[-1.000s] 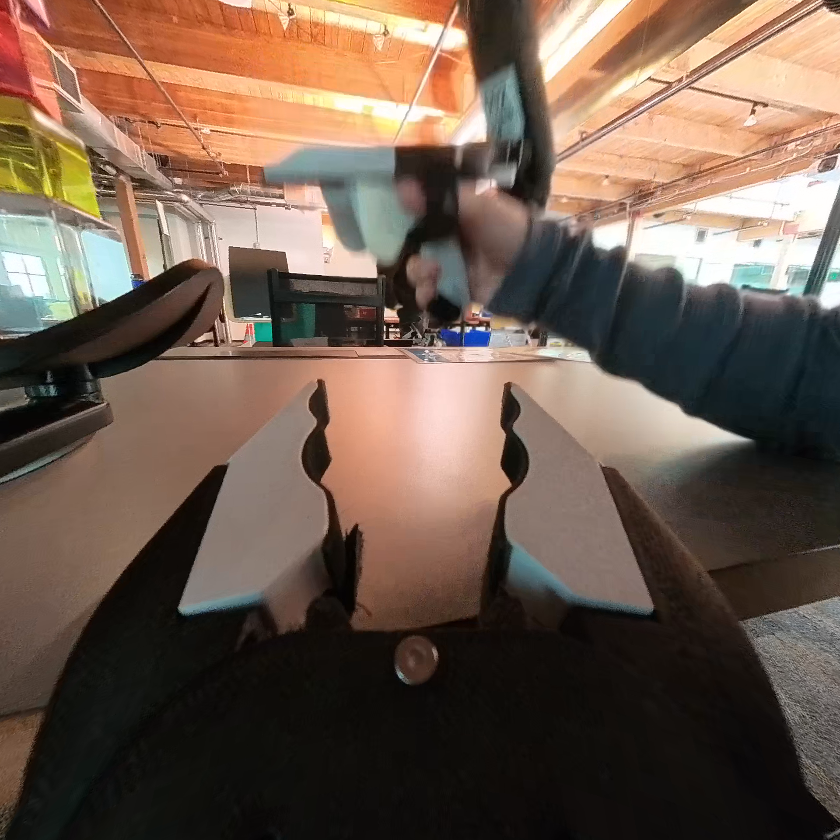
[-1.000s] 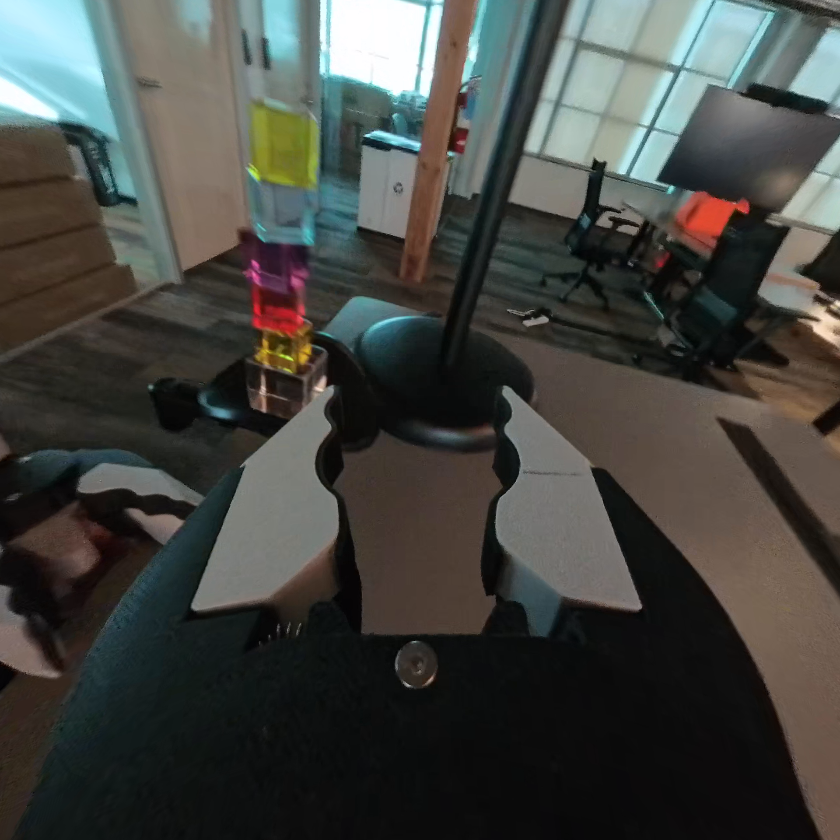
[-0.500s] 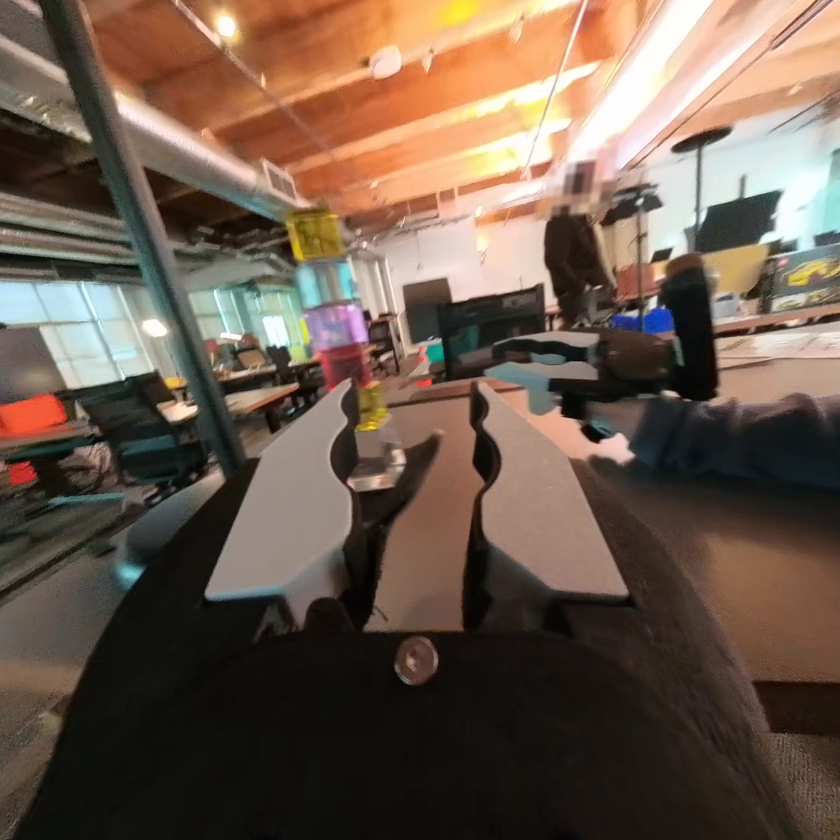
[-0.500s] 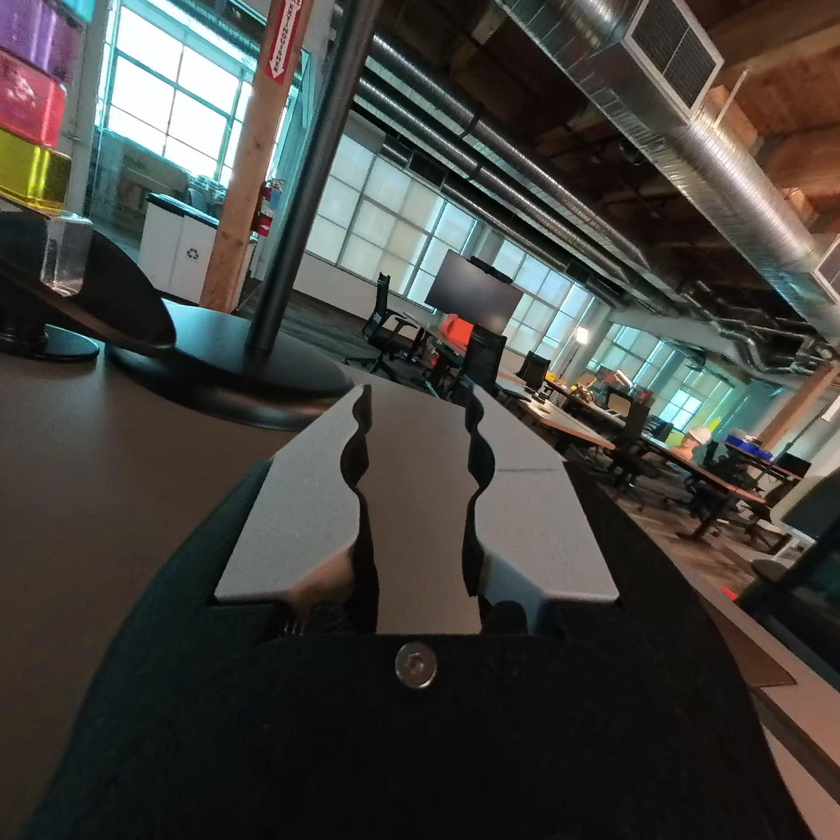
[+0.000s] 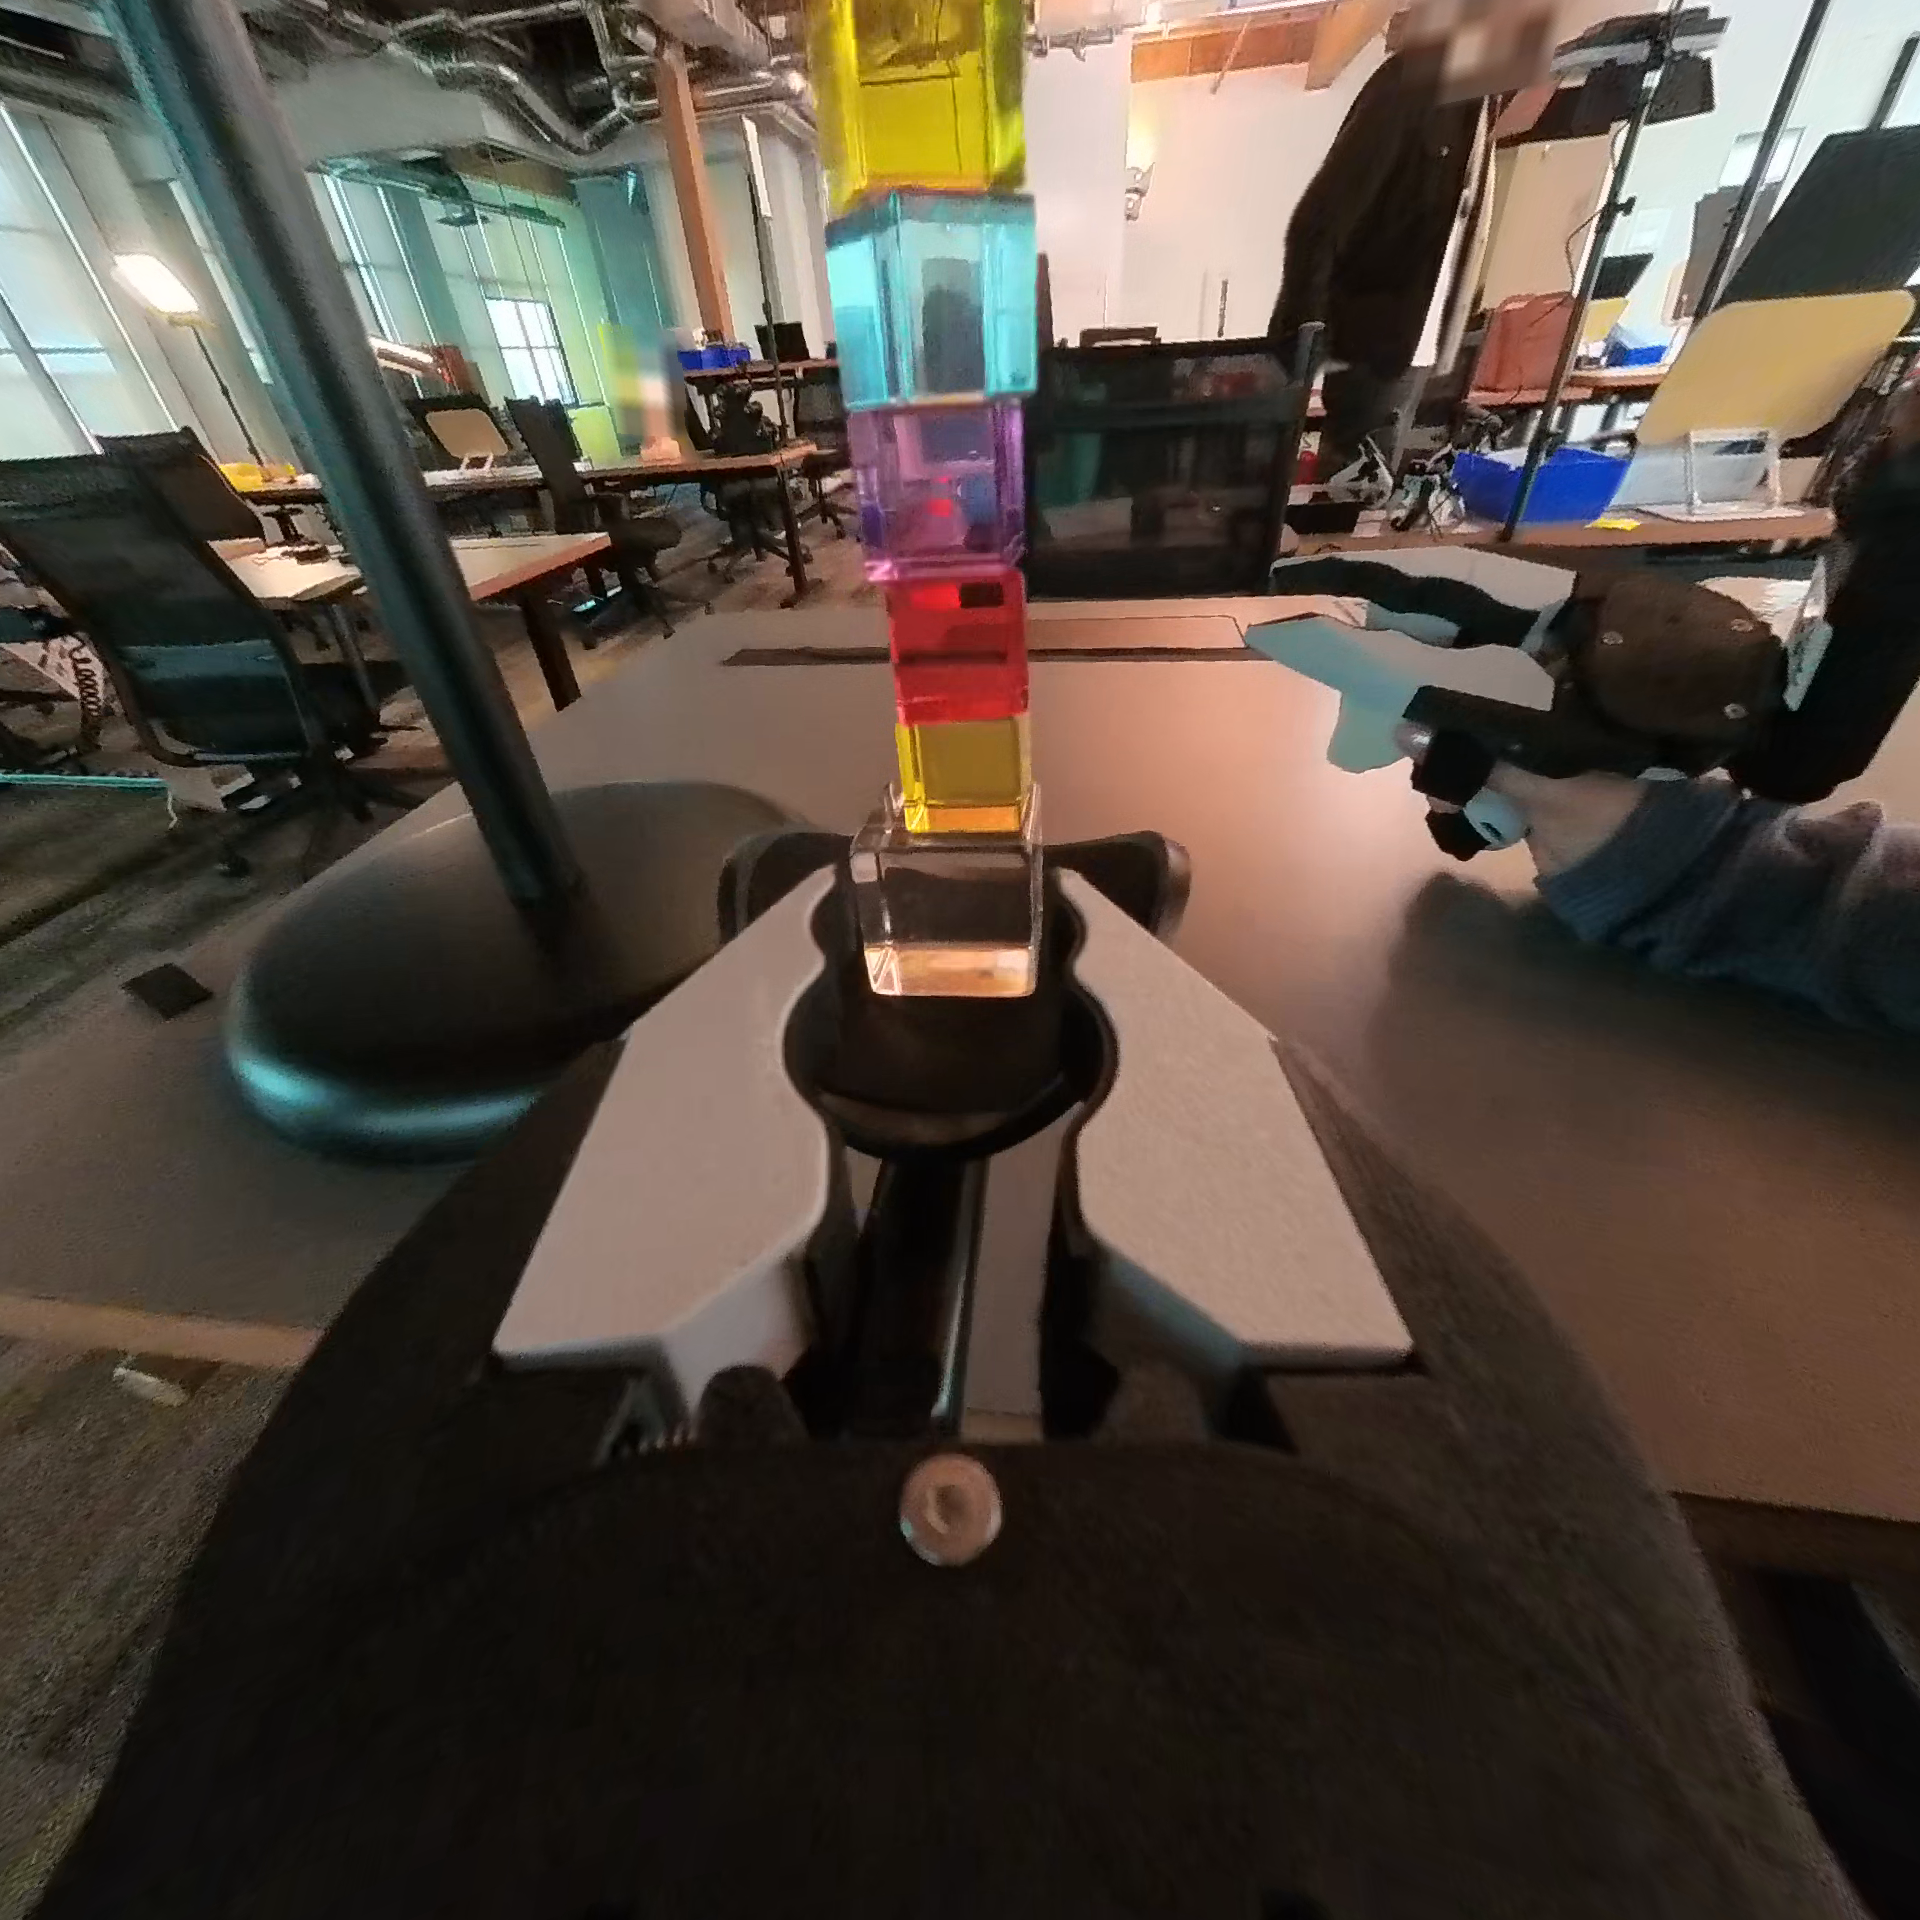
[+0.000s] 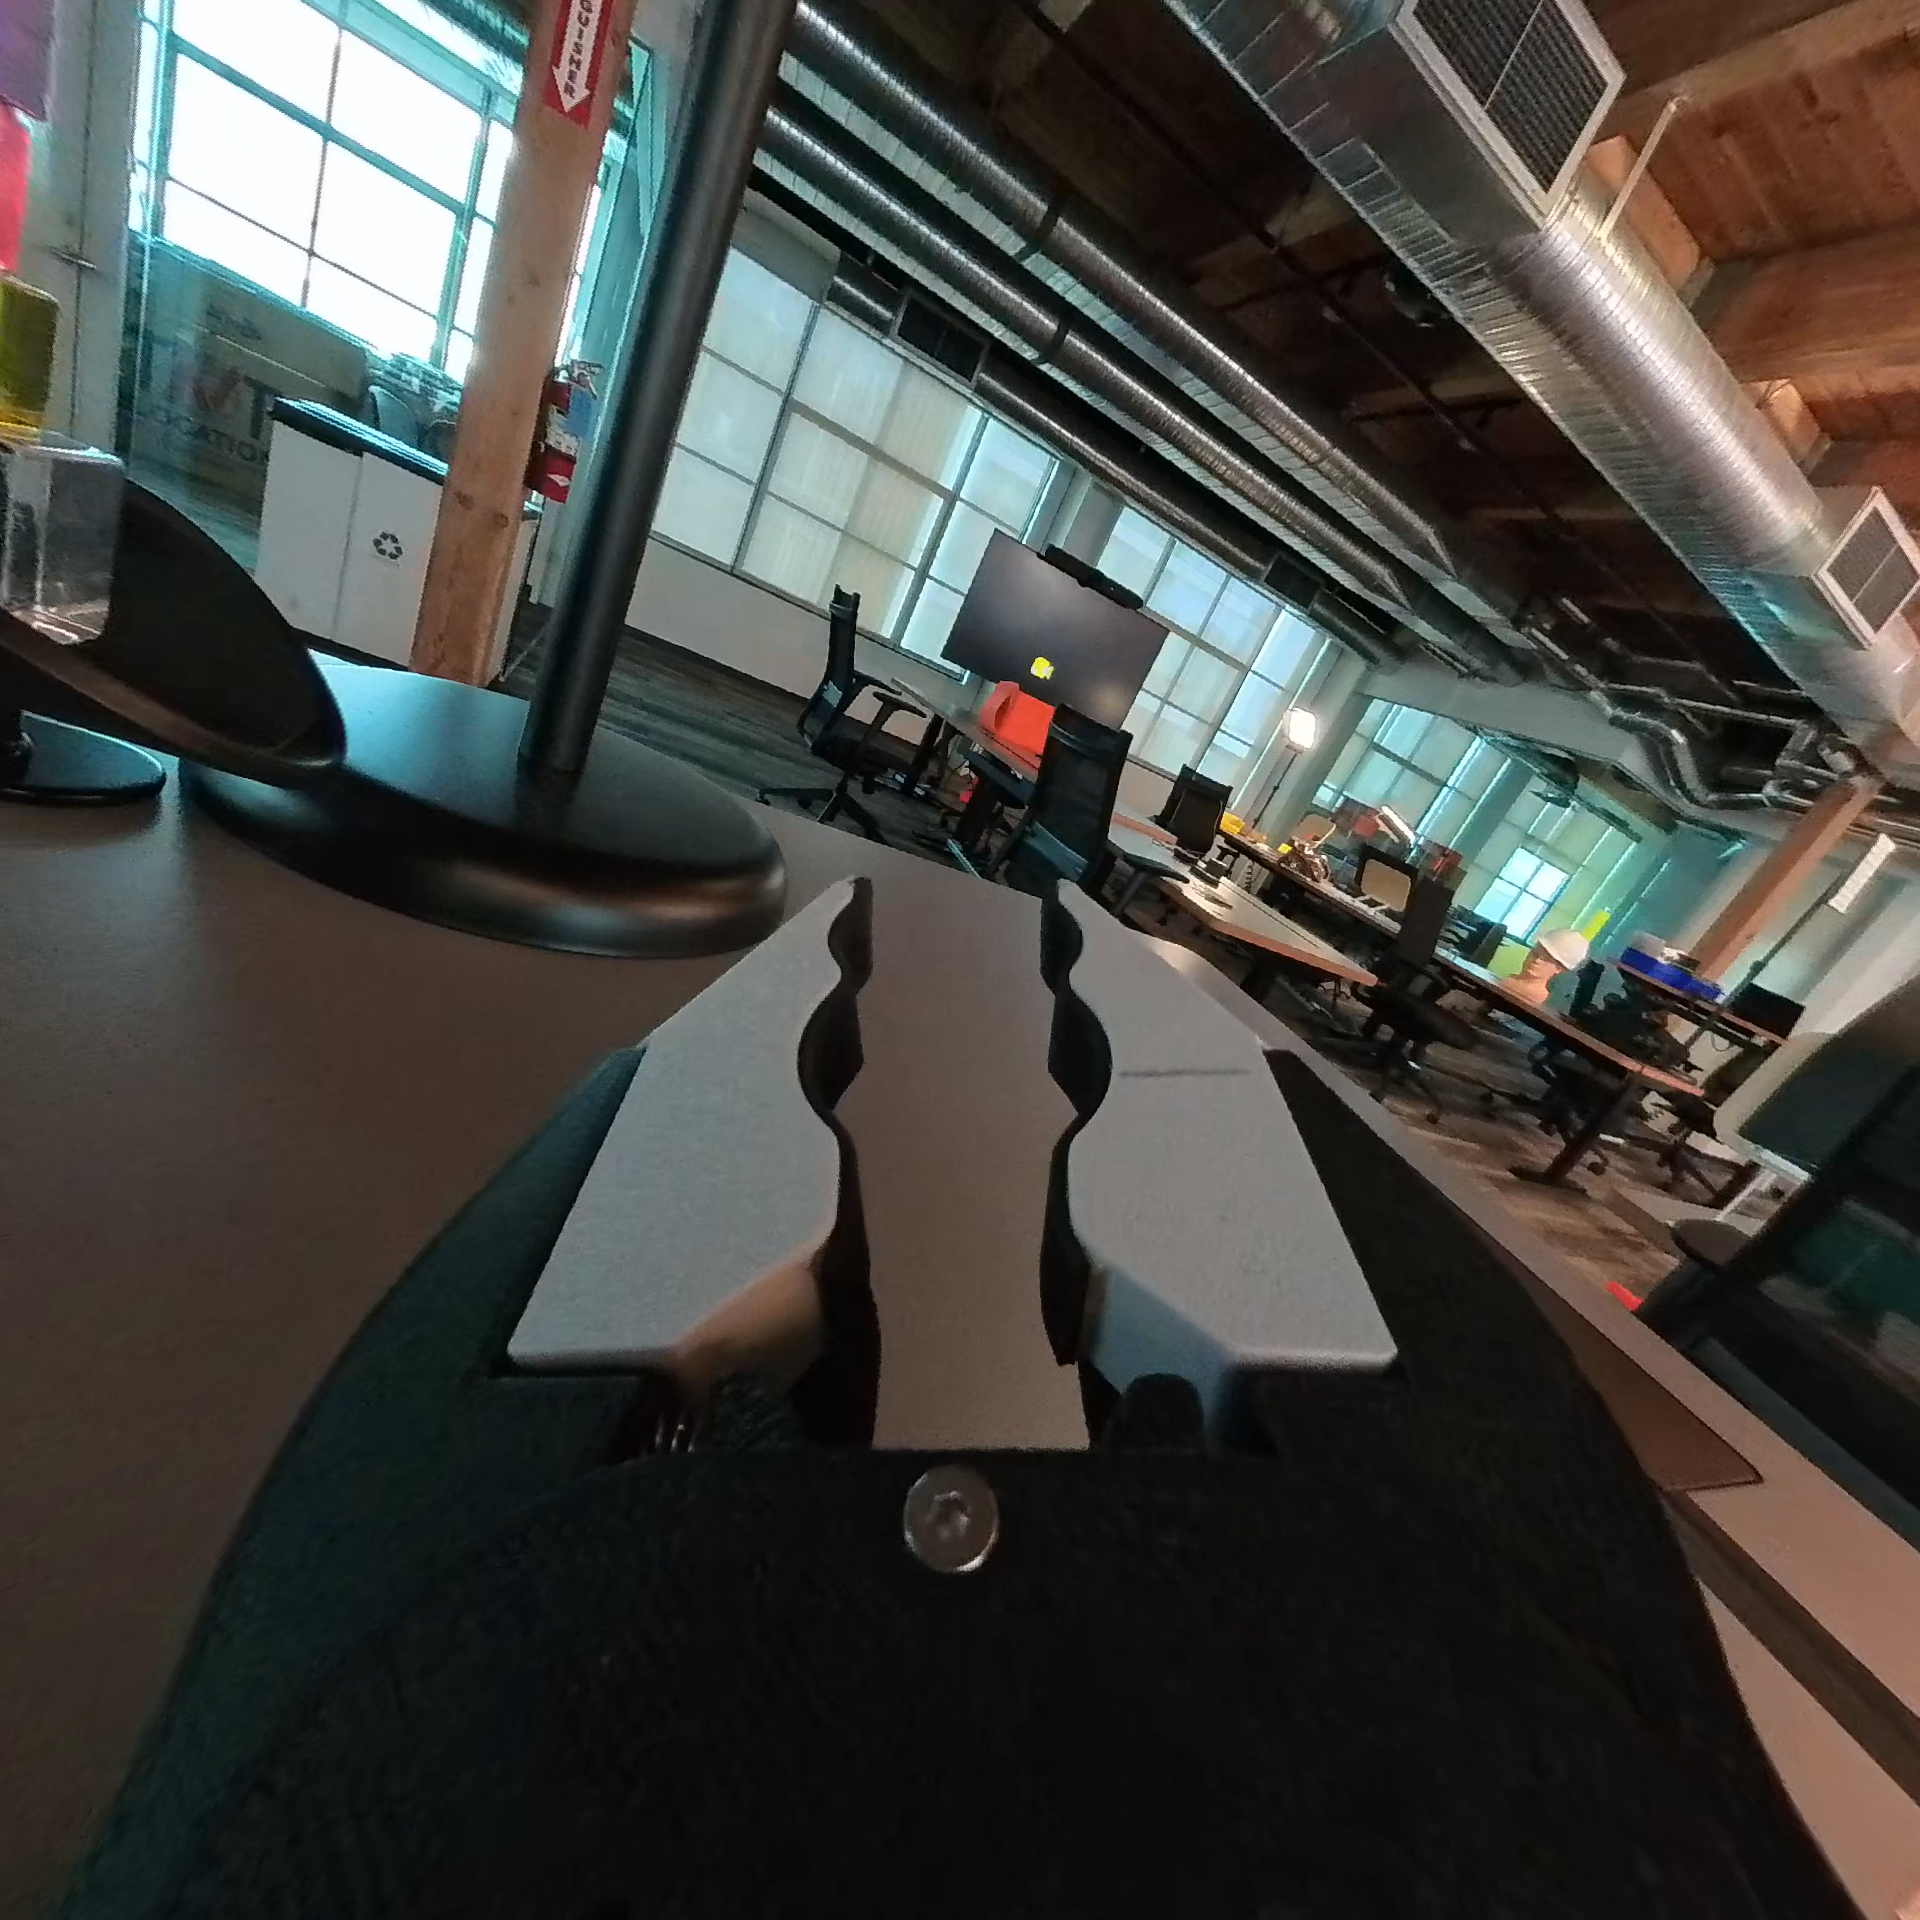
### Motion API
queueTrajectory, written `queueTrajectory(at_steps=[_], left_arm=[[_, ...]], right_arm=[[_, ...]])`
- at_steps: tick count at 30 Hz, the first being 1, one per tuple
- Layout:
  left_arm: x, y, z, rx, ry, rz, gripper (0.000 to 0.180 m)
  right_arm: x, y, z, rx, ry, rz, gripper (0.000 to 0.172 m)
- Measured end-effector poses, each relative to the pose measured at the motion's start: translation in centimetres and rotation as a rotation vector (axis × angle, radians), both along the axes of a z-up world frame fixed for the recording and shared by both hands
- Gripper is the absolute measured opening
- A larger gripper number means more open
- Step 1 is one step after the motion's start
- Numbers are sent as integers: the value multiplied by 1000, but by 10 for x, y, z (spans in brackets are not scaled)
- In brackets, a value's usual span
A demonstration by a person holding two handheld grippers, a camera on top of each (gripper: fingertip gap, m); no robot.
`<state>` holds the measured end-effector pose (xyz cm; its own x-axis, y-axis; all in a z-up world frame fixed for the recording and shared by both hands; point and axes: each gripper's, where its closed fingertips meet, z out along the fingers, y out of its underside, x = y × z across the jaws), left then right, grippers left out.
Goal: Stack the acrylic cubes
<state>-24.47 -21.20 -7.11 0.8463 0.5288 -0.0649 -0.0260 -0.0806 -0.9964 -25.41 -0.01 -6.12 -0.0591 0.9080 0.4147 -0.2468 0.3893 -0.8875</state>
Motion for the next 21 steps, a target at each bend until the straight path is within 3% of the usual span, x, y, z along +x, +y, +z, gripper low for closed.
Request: queueTrajectory(at_steps=[10,21], left_arm=[[-4,-1,-4,-42,-16,16,2],[-8,4,-10,-79,-43,12,0]], right_arm=[[-2,0,-3,8,-12,-2,27],[-3,1,-4,-4,-22,1,25]])
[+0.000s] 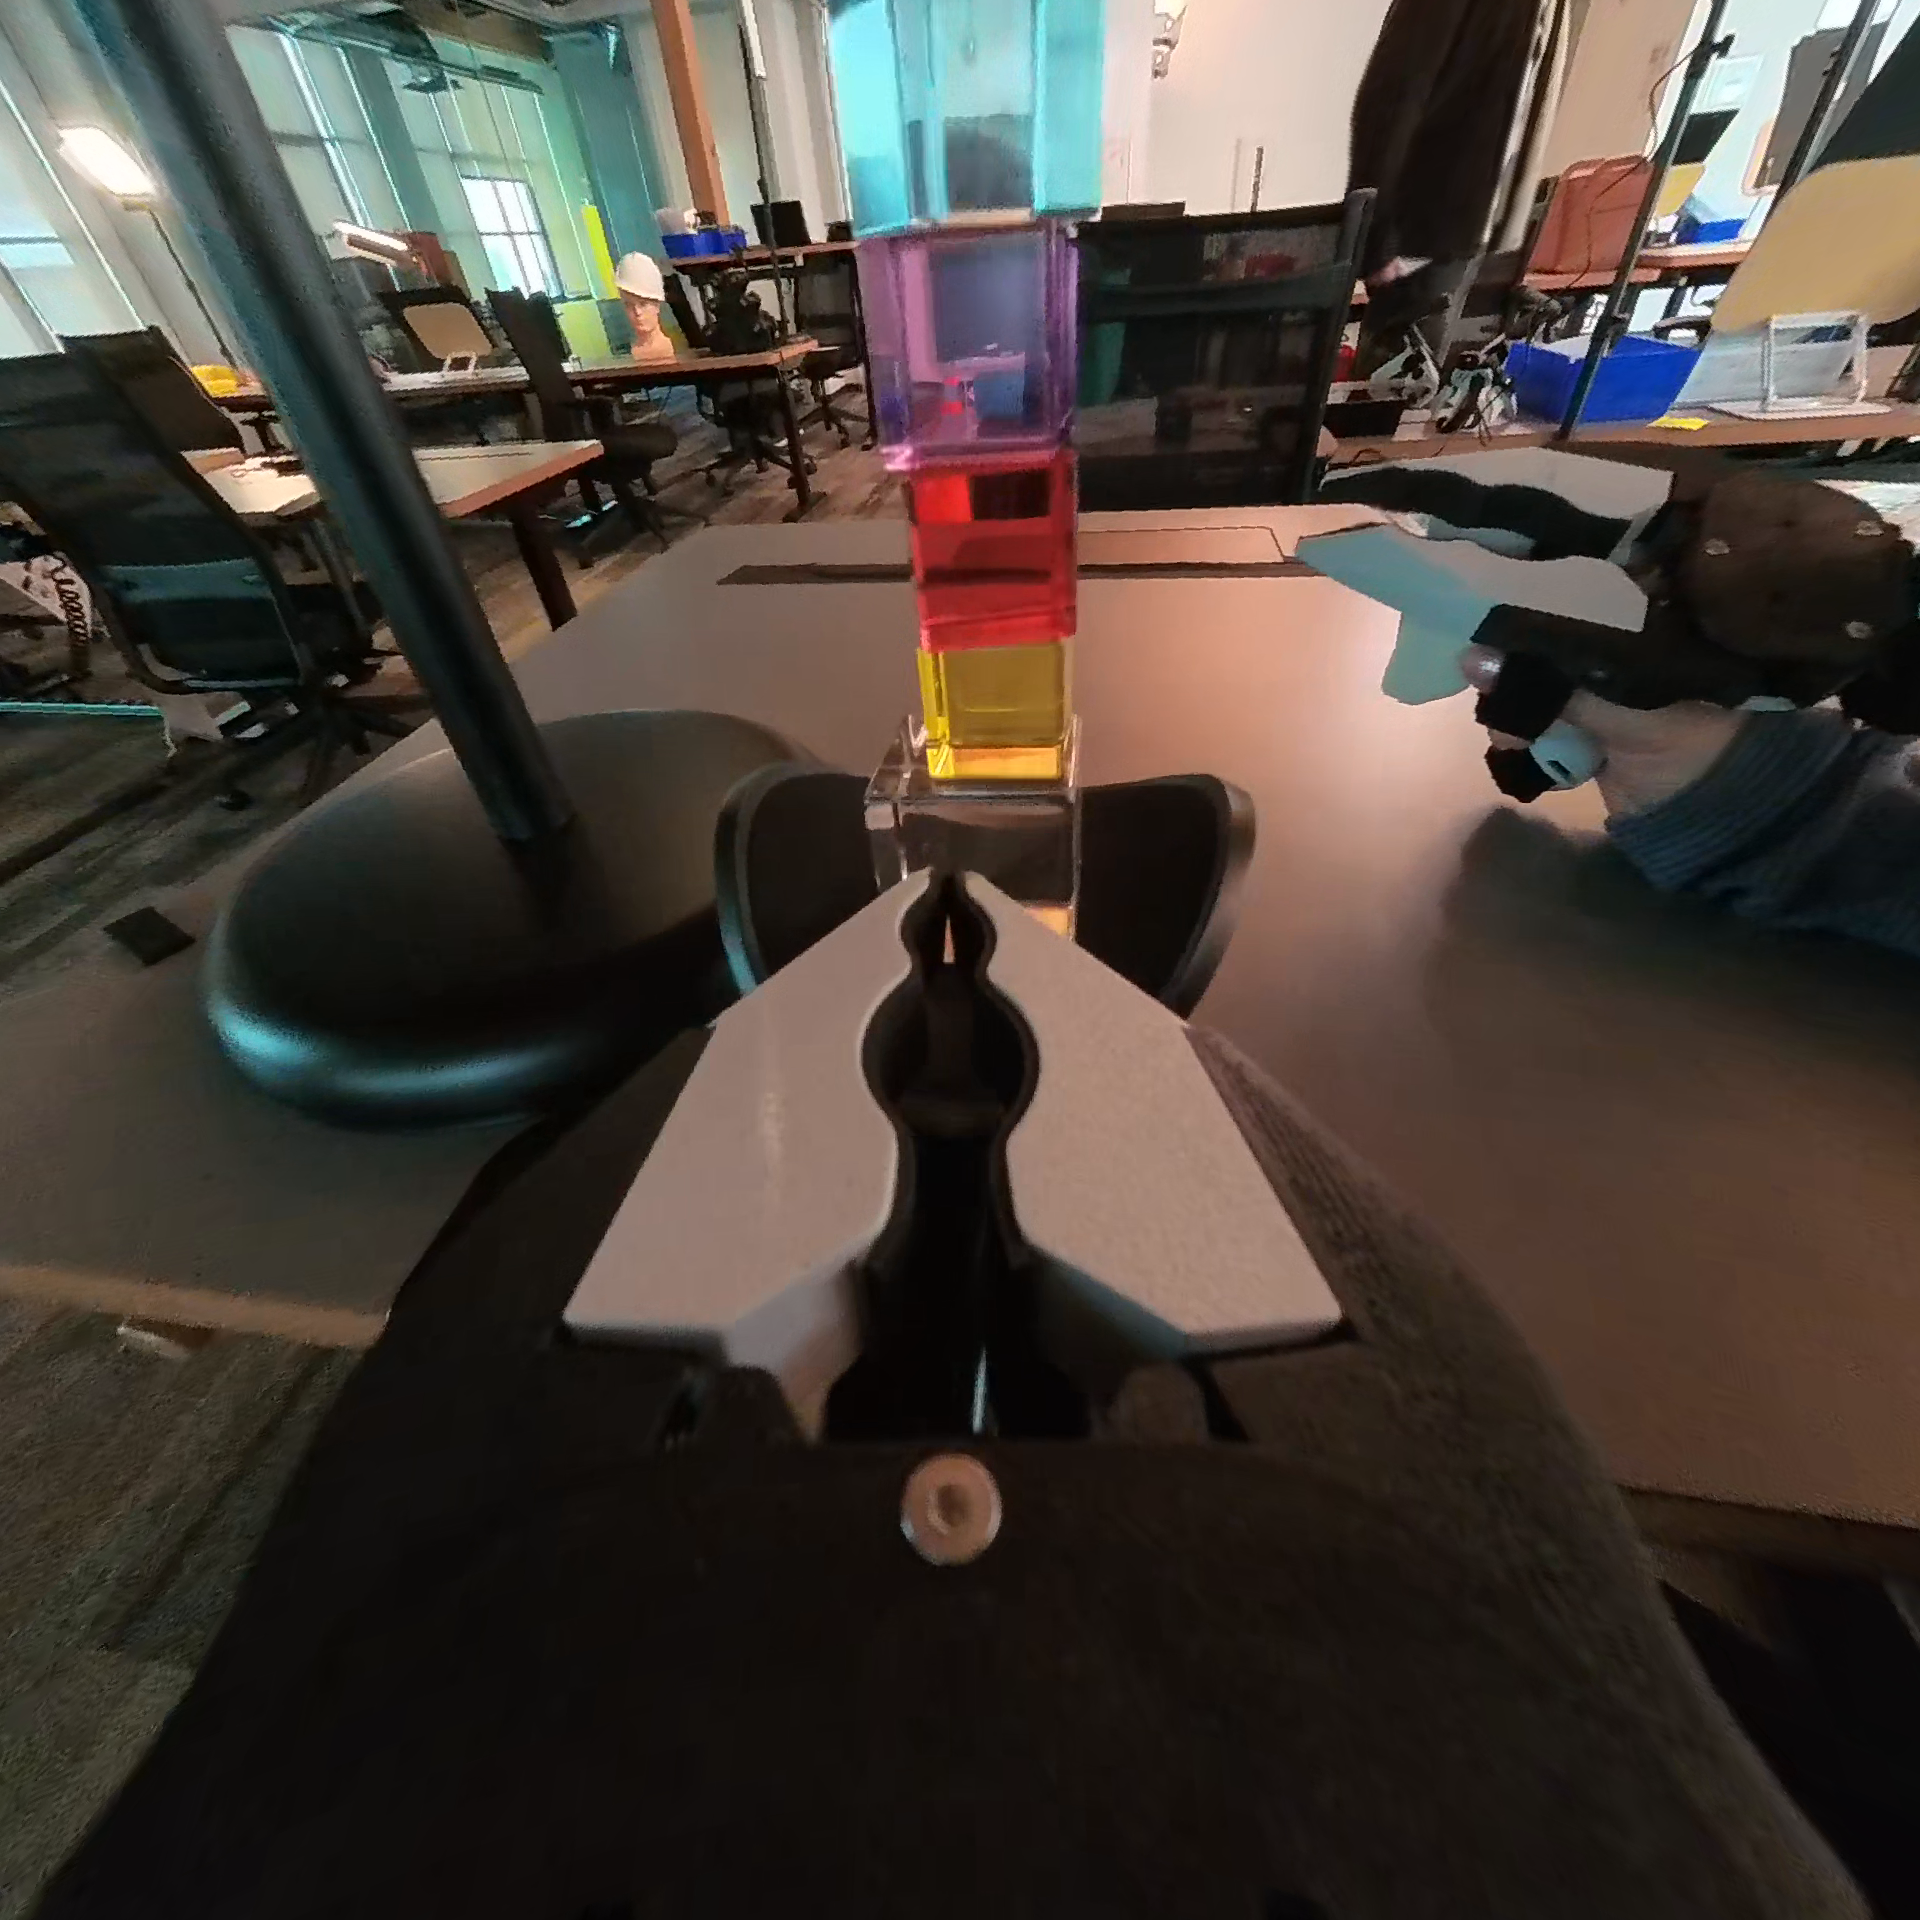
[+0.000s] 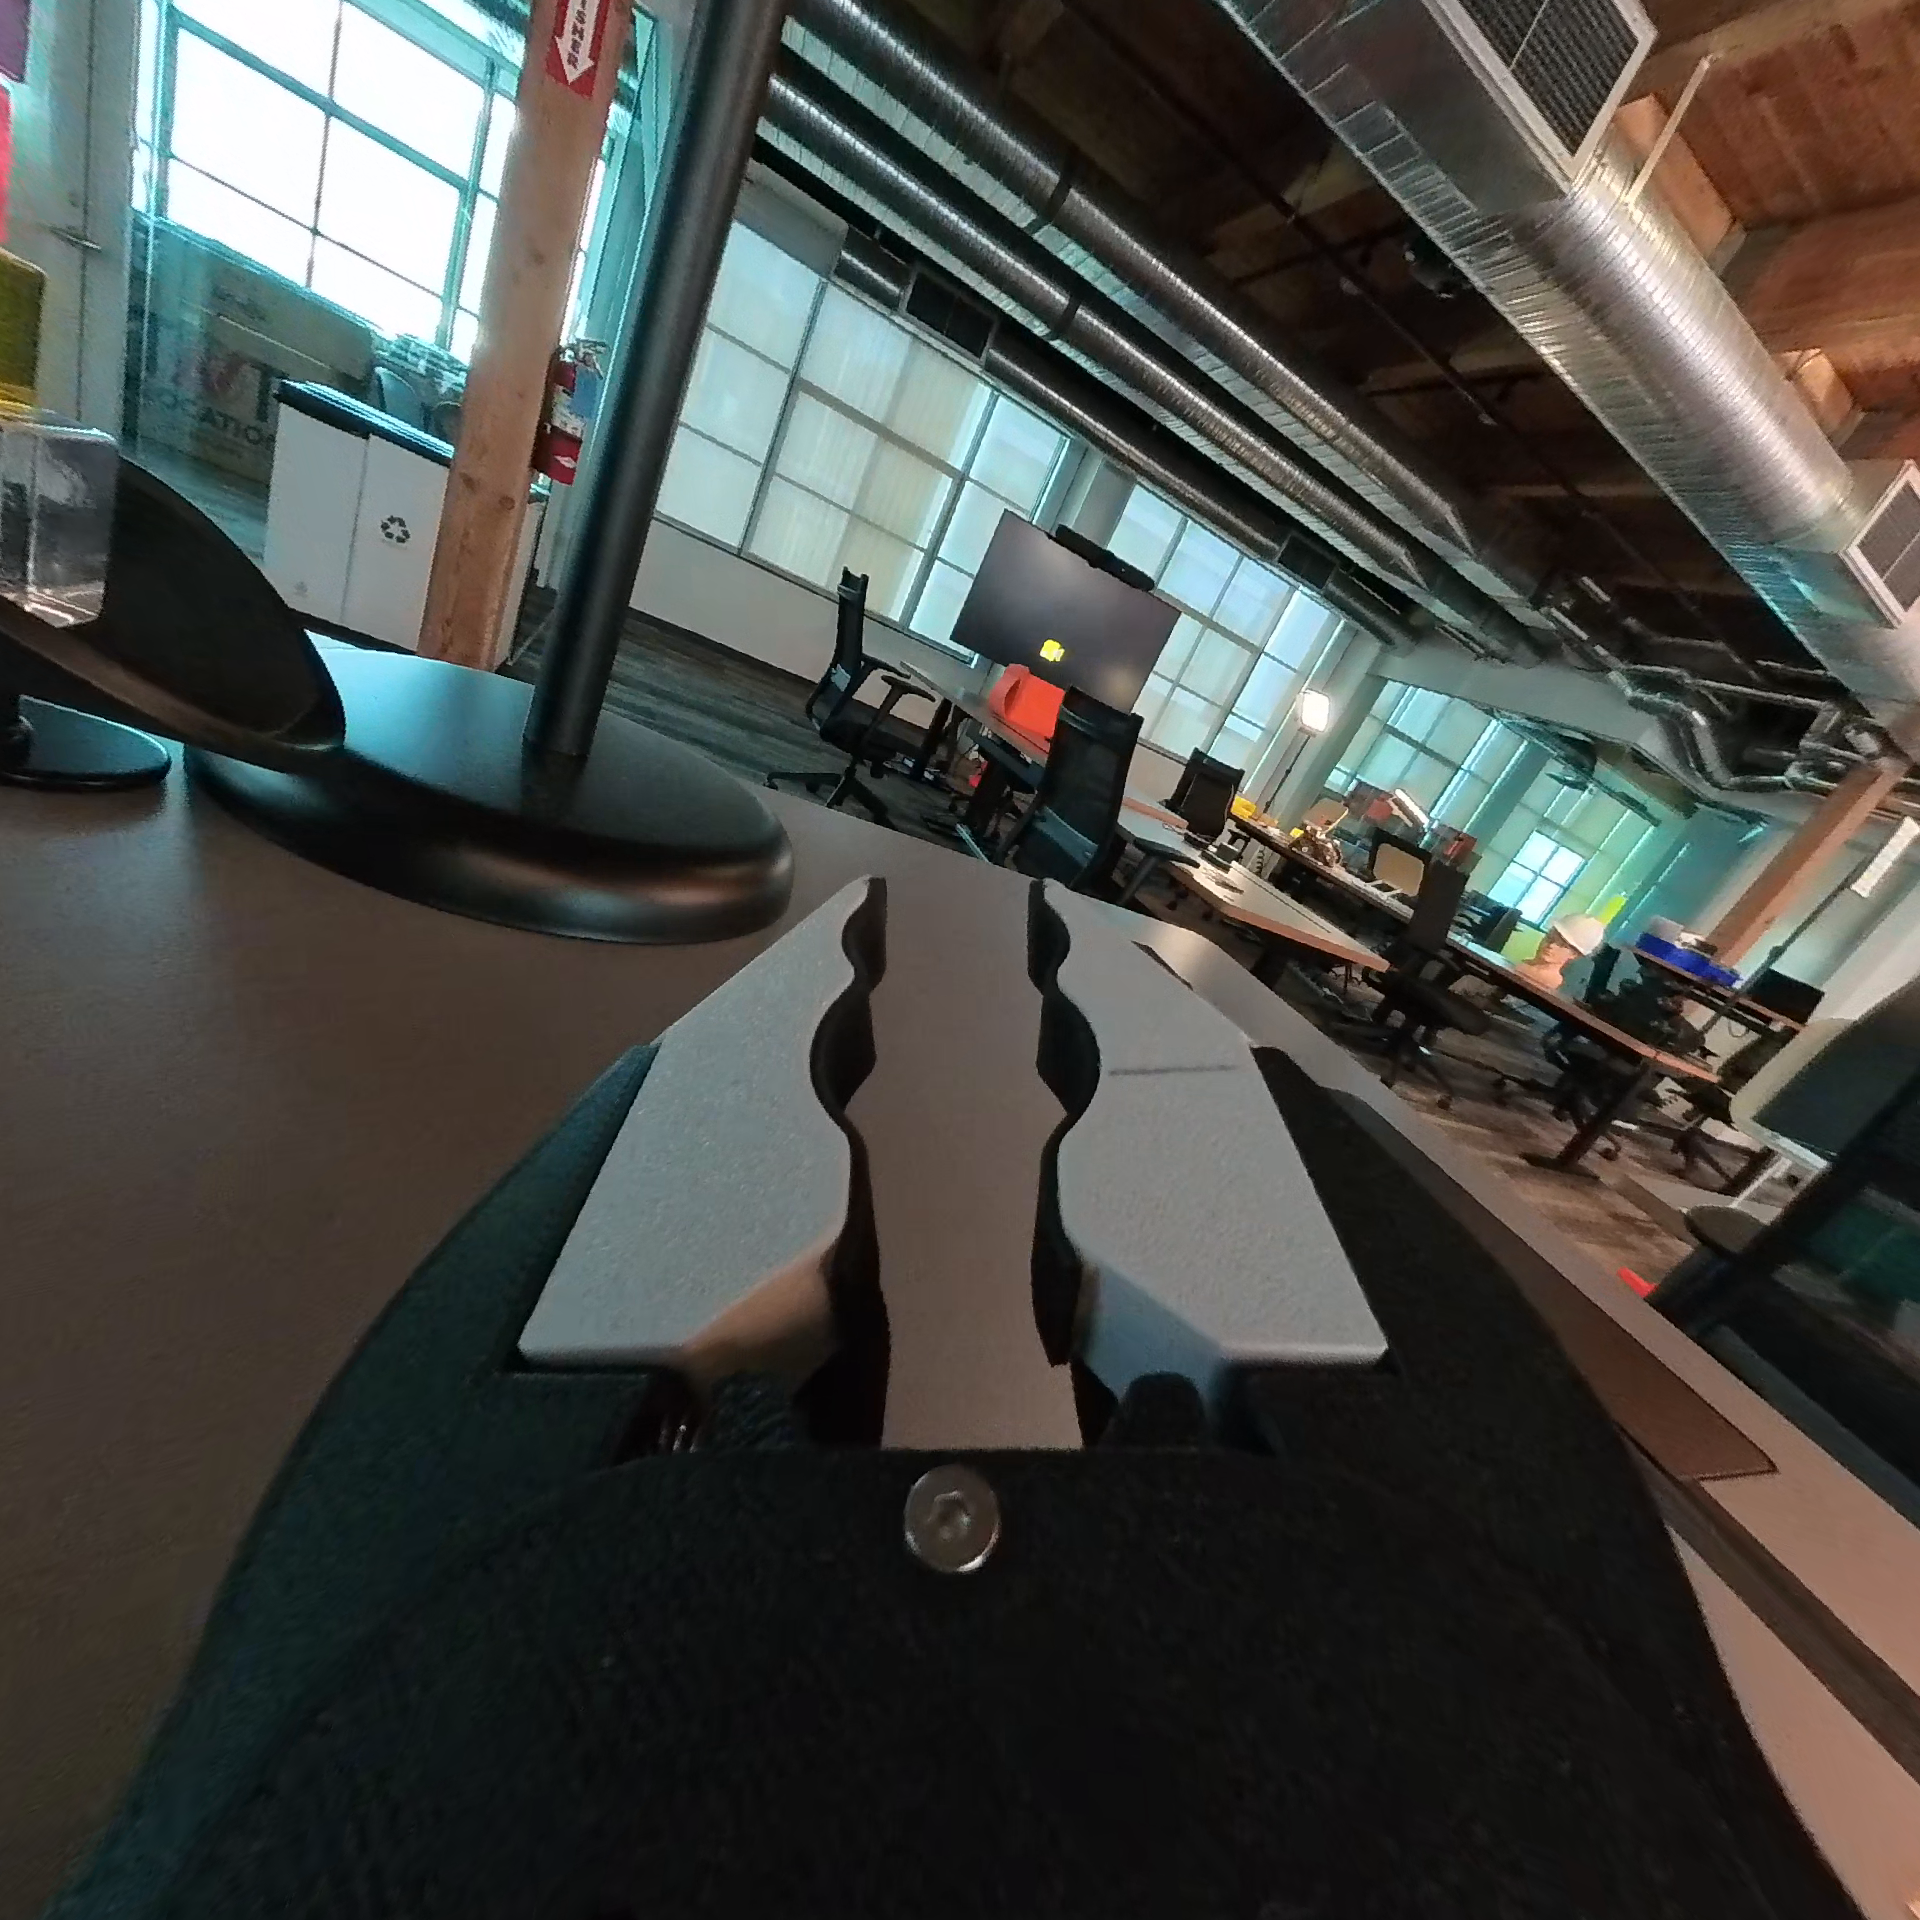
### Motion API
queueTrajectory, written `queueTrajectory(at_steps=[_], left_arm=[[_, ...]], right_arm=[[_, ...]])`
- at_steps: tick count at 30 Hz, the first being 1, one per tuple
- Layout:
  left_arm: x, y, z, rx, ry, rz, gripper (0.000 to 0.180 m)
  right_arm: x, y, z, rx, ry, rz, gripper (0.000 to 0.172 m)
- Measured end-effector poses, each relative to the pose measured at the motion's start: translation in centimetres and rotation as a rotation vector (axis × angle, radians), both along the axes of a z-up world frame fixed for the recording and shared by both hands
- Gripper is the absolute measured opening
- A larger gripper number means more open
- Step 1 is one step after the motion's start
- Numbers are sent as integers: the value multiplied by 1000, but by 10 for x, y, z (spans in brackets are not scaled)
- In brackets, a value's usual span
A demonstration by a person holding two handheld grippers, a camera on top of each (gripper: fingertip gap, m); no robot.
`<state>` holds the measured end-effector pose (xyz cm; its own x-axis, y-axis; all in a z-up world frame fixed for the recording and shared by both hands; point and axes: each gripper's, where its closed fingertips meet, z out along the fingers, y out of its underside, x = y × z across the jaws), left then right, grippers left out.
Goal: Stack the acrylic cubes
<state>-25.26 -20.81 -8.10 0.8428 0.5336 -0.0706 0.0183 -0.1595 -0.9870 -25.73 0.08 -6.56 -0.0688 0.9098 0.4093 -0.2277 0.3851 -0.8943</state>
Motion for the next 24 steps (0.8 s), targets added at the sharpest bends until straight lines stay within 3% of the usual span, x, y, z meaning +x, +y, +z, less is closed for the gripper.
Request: queueTrajectory(at_steps=[14,24], left_arm=[[-6,9,10,-69,27,-11,0],[-7,17,9,-150,0,-35,0]], right_arm=[[-1,-2,-3,-42,-27,31,24],[0,-18,-13,-35,-109,111,11]])
